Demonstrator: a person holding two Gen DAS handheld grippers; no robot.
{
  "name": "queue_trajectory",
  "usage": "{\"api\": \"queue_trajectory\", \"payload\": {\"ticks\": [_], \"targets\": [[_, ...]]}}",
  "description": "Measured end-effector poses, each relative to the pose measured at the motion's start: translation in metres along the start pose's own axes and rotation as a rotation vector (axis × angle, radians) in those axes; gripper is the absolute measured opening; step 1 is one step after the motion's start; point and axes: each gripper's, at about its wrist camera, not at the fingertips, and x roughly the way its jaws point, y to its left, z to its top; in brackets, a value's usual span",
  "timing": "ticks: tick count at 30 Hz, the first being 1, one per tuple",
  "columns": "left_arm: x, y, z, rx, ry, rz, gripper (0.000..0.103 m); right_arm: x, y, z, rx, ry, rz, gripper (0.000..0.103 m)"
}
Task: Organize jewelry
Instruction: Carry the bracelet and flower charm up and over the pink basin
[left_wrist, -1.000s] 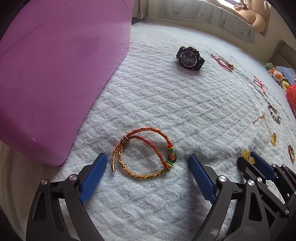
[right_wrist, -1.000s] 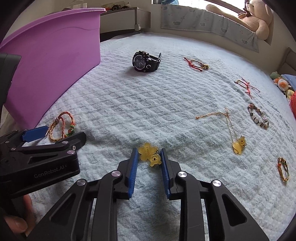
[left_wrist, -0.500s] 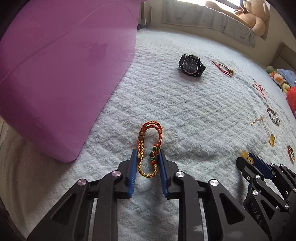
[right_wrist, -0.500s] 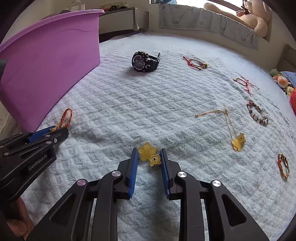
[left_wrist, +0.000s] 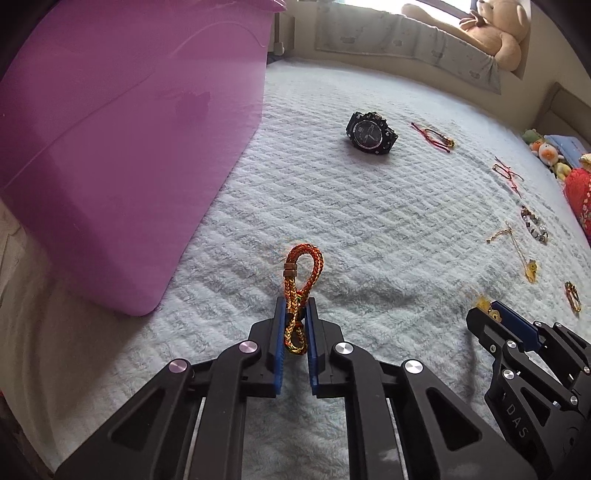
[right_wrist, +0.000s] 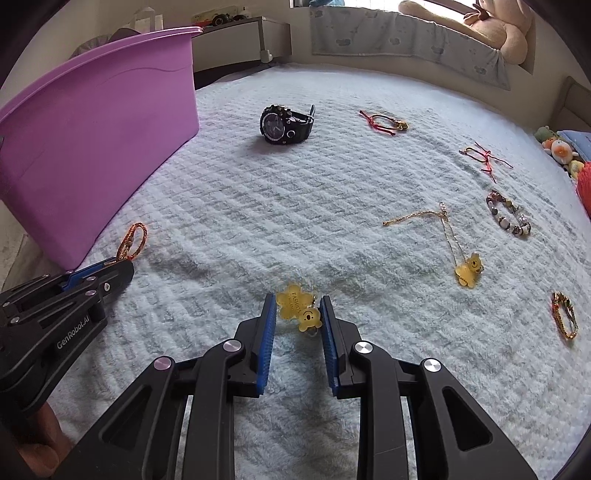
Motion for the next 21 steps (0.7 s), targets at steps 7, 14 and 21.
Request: {"api": "queue_trajectory", "payload": {"ticks": [7,14,21], "targets": [[-0.02,-0.007,0.007,0.018,0.016,-0.022,0.011,-0.021,-0.006,0.01,0.028,0.018,0.006,0.023],[-0.052,-0.011,0.019,0.024,0.027,-0.022,0.011,-0.055,-0.013,0.028,0.043,0.019,0.01,0.023],[-0.095,-0.023,0.046,0.032,0.019,-0.022,0.011,-0.103,-0.018,0.055,0.045,-0.003,0.032,0.023]]}}
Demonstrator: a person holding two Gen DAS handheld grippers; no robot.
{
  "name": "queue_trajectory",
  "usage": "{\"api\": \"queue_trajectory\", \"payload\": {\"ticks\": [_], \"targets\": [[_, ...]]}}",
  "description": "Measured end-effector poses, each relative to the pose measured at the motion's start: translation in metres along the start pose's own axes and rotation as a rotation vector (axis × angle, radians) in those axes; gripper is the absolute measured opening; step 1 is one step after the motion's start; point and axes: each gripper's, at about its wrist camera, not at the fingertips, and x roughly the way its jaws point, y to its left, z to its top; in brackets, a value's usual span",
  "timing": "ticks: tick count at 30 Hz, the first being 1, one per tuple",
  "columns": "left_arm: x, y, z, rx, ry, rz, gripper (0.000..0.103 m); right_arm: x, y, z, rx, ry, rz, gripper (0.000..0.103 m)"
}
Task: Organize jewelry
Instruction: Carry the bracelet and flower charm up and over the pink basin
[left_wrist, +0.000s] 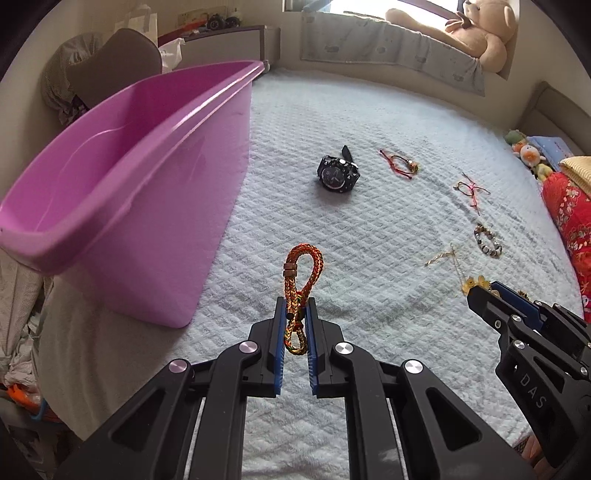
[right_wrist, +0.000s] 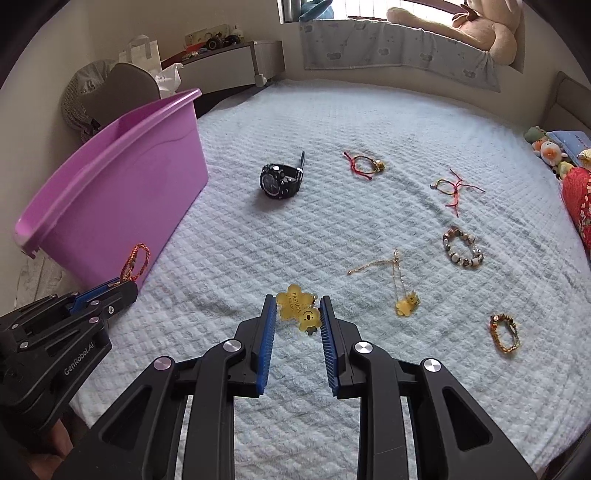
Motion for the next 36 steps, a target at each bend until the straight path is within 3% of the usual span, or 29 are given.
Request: {"api": "queue_trajectory", "payload": {"ticks": [9,19,28,36], "targets": [[-0.077,-0.008,0.042,-0.006,0.012,0.002,0.011,-0.073,-0.007,0.044,0.005,-0.018,0.07,0.023],[-0.152,0.032,0.088,-0.06,-0.005,0.033,0.011,-0.126,0.013,0.106,-0.06,-0.036,0.139,0.023],[-0.166,0.108,0.138,-0.032,-0.038,0.036,0.011,-0.131,0.105,0.164,-0.107,-0.054,0.207,0.023],[-0.129,0.187,0.163,0.014,0.027,0.012,0.011,-0.082,0.199,0.2,-0.074,0.03,0.244,0.023]]}}
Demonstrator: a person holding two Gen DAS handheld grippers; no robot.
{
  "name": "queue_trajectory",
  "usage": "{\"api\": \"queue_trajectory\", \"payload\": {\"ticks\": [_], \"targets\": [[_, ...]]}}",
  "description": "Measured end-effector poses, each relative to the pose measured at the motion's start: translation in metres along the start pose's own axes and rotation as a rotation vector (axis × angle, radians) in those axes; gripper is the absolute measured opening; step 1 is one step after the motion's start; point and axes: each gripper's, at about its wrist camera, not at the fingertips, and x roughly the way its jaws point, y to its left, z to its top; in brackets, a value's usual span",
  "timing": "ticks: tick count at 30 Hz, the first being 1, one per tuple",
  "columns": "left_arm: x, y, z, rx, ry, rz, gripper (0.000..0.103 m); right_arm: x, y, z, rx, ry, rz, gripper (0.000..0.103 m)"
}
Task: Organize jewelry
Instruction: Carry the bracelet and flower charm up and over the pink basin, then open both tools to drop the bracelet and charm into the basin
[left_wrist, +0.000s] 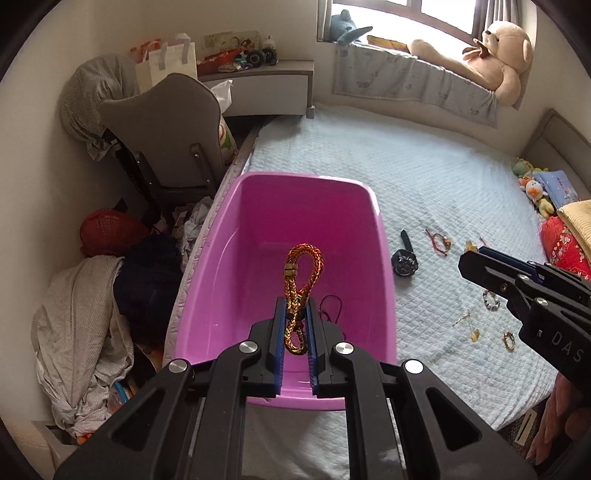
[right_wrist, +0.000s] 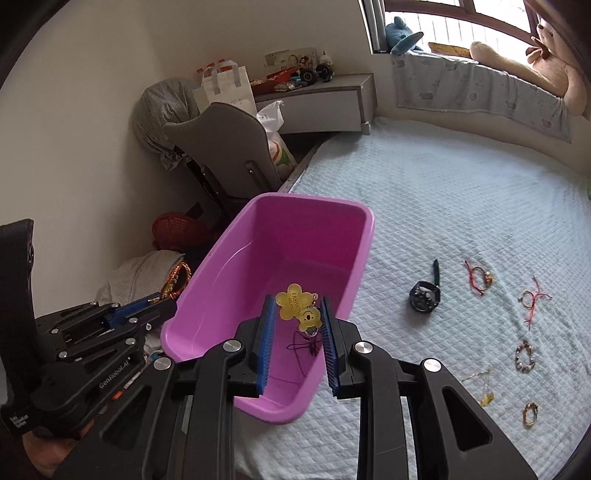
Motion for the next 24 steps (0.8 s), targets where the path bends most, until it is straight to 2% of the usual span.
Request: {"api": "queue_trajectory", "payload": {"ticks": [7,13,15,17,20,22,24], "targets": [[0.044,0.045,0.0,0.002,0.1,-0.03,0.011,0.058,0.035,0.017,0.011,0.111,-0.02,0.023],[0.069,0.058,0.002,-0.022,0.141,-0.049,0.014,0.095,0.041,0.023,0.004,0.188,-0.059,0.023],[0.075,0.058,0.003,-0.023,0.15,-0.047,0.024,0.104,0.041,0.023,0.003,0.209,-0.067,0.023],[0.078,0.058,0.004,-0.016,0.146,-0.039,0.04,0.11,0.039,0.024,0.004,0.225,-0.073,0.024],[0.078,0.061,0.007,-0.011,0.13,-0.026,0.058,0.114,0.039,0.026,-0.003,0.232,-0.095,0.024],[0.078,0.065,0.008,-0.014,0.125,-0.02,0.064,0.116,0.038,0.027,-0.012,0.233,-0.115,0.029],[0.079,0.068,0.01,-0.015,0.133,-0.013,0.067,0.116,0.038,0.029,-0.011,0.229,-0.126,0.042]]}}
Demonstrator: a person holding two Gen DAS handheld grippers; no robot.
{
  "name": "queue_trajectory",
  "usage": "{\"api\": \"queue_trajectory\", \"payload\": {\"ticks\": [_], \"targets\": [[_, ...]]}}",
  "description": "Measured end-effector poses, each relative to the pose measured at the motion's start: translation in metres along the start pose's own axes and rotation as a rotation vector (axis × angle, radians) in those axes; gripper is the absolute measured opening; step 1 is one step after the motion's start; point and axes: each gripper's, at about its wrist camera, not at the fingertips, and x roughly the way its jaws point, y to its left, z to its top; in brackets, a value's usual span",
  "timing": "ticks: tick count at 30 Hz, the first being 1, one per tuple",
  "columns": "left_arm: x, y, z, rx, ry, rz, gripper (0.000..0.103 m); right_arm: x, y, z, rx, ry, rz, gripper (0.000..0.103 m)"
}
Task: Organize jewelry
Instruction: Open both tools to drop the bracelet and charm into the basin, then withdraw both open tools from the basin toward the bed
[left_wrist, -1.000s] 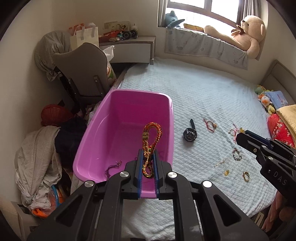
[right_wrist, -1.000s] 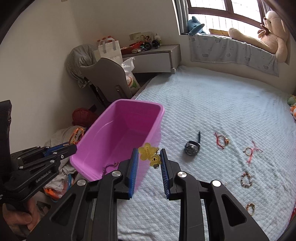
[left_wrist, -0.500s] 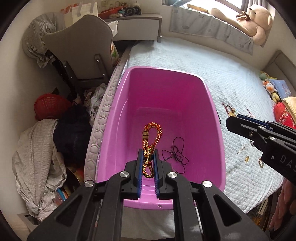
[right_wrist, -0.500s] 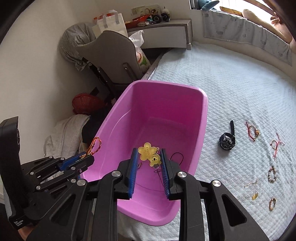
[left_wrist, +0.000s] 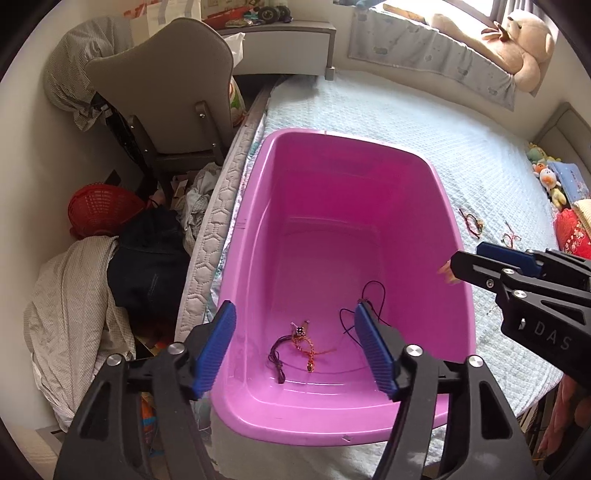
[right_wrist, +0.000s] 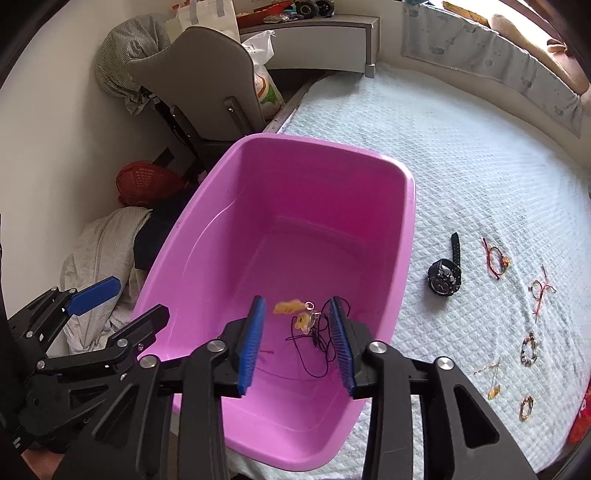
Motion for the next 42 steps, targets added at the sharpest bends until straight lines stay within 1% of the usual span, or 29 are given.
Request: {"api": "queue_trajectory", "payload": {"ticks": [2,3,10,13,18,21,23,27,35,38,42], "targets": [[0.0,0.003,0.0,-0.004,0.007,0.005,0.072,-0.001,-0.003,0.001,0.011,-0.002,0.004,0.051],[-0.001,0.004,0.001,-0.007,0.008,0.003,0.073,-0.002,-0.003,0.002,0.013,-0.006,0.002,0.051],[-0.005,0.007,0.0,-0.007,0.007,0.007,0.075,-0.008,-0.006,0.001,0.019,-0.002,0.004,0.052],[-0.008,0.008,0.001,-0.01,0.007,0.015,0.078,-0.01,-0.009,-0.002,0.038,0.005,0.01,0.053],[-0.011,0.009,0.0,-0.013,0.013,0.02,0.079,-0.014,-0.013,-0.007,0.061,0.014,0.018,0.053],[-0.014,0.008,0.0,-0.016,0.012,0.016,0.08,-0.017,-0.015,-0.011,0.07,0.015,0.02,0.054],[-0.015,0.008,0.001,-0.019,0.009,0.012,0.083,-0.018,-0.018,-0.015,0.079,0.019,0.021,0.054],[-0.016,0.006,0.001,-0.019,0.009,0.006,0.084,-0.021,-0.02,-0.021,0.099,0.029,0.02,0.054],[-0.018,-0.004,-0.003,-0.008,0.017,-0.003,0.084,-0.029,-0.029,-0.041,0.129,0.042,0.017,0.055],[-0.021,-0.012,-0.007,-0.002,0.016,-0.009,0.084,-0.036,-0.036,-0.052,0.144,0.039,0.016,0.058],[-0.029,-0.026,-0.014,0.007,0.009,-0.011,0.084,-0.047,-0.048,-0.072,0.148,0.042,0.017,0.058]]}}
